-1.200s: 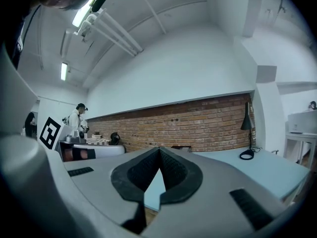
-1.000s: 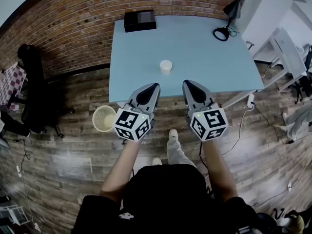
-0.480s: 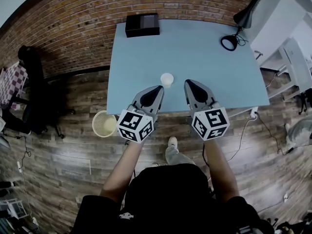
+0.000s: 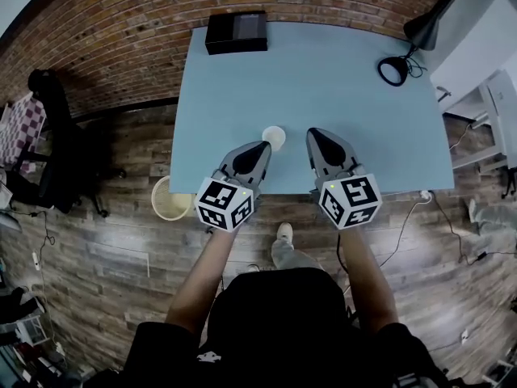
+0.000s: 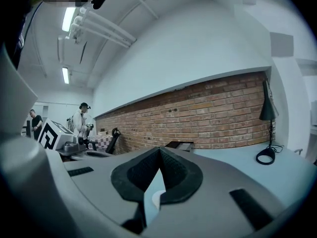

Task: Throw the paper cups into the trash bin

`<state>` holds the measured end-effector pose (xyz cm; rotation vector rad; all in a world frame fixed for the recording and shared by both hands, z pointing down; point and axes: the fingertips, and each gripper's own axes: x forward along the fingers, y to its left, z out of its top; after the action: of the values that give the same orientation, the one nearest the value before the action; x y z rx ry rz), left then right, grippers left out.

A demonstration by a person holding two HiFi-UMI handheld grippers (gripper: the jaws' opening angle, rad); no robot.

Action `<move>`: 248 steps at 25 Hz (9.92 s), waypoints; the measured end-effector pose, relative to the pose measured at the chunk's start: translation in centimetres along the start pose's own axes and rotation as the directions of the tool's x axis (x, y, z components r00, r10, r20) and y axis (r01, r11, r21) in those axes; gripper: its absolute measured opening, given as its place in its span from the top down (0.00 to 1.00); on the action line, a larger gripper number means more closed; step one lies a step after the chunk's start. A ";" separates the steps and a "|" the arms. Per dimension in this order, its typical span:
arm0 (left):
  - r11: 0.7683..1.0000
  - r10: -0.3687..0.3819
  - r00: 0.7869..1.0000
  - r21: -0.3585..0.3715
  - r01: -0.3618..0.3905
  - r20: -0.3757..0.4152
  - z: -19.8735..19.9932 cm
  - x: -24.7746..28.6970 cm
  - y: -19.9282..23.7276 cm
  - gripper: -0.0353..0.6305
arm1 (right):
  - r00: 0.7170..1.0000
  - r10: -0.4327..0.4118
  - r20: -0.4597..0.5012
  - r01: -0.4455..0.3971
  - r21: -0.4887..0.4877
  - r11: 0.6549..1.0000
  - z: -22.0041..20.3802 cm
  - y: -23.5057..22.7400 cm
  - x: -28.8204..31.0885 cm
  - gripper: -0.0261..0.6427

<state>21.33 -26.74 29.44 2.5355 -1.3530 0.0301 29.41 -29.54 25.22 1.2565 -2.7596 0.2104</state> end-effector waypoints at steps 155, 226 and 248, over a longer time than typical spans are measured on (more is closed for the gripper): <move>0.756 0.638 0.745 -0.020 -0.654 -0.196 -10.2 -39.4 30.2 0.91 | 0.773 0.545 -0.325 -0.584 -0.028 0.811 -10.8 42.0 22.3 0.96; 0.659 0.508 0.670 -0.257 -0.707 -0.542 -54.9 -37.3 46.6 0.91 | 0.553 0.529 -0.644 -0.523 0.225 0.822 -57.6 50.2 37.8 0.96; 0.618 0.502 0.630 -0.264 -0.740 -0.593 -66.3 -33.8 50.6 0.90 | 0.497 0.506 -0.705 -0.496 0.247 0.832 -66.6 47.4 38.9 0.96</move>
<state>-32.08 -9.95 99.82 1.3780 -1.7083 0.3681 -29.43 -16.45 92.73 0.1695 -2.2405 0.6321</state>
